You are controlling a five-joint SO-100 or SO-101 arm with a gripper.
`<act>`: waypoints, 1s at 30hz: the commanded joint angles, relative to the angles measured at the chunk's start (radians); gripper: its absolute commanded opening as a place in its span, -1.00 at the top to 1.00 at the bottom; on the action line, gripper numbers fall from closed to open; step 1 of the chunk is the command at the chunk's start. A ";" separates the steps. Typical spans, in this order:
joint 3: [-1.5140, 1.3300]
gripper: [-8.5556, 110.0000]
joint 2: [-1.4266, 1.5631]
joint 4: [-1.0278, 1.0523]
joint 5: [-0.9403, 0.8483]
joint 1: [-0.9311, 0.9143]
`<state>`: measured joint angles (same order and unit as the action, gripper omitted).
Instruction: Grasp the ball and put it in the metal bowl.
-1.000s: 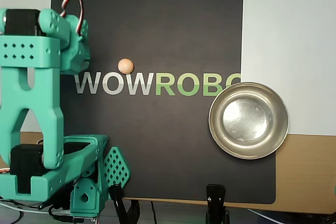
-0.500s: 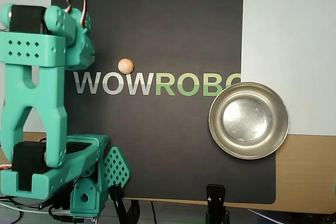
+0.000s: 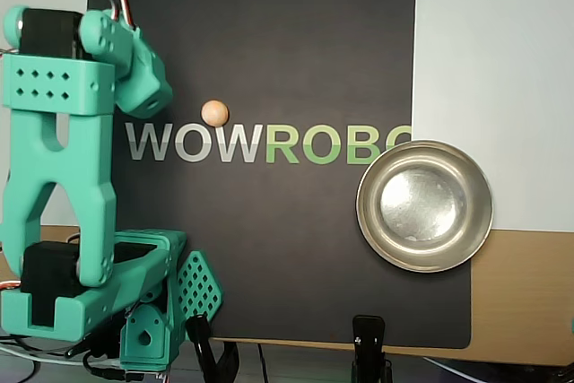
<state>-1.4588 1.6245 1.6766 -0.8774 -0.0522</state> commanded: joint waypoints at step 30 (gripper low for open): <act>-0.089 0.78 0.006 -0.006 -0.377 -0.018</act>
<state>-1.5478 1.6245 1.6766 -1.2502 -0.0583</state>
